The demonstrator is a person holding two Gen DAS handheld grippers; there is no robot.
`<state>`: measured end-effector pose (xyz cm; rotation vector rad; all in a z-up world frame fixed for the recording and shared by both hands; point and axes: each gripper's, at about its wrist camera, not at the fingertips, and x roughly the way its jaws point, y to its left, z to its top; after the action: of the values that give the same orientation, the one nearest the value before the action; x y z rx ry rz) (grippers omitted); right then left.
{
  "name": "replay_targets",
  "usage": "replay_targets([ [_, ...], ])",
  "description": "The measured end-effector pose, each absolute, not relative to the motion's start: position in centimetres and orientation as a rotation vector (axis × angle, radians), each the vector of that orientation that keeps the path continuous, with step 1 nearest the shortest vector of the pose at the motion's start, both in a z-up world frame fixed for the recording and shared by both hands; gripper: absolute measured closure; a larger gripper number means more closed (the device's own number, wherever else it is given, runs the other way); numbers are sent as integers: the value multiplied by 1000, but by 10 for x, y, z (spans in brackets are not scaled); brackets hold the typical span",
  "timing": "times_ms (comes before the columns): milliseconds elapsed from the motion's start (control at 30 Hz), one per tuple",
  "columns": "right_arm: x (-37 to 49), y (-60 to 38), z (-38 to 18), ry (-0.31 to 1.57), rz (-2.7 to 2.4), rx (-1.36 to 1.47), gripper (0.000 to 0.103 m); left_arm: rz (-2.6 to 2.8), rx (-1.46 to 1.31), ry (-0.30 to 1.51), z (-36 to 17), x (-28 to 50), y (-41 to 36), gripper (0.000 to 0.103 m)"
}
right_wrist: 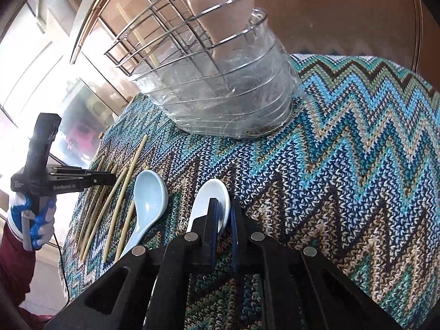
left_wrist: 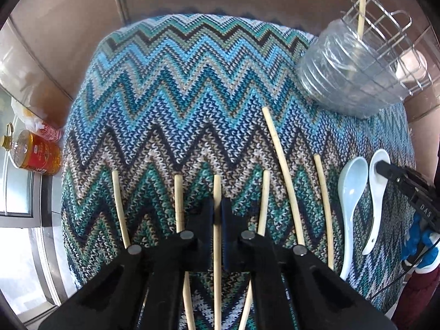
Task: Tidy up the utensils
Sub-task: 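Close the left tool on a chopstick while the right tool grips the white spoon, then lift both items into the wire holder and open both tools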
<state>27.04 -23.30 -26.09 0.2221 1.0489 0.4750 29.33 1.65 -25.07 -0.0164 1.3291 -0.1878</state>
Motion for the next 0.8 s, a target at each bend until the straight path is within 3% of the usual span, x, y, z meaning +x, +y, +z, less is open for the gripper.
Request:
replay_targets([
  [467,207,-240,-191,864,391,140,98,-202,-75,1106,-181,246,40,99],
  [800,173,-238,-110,648,310,103,98,-260,-157,810,-79,205,32,99],
])
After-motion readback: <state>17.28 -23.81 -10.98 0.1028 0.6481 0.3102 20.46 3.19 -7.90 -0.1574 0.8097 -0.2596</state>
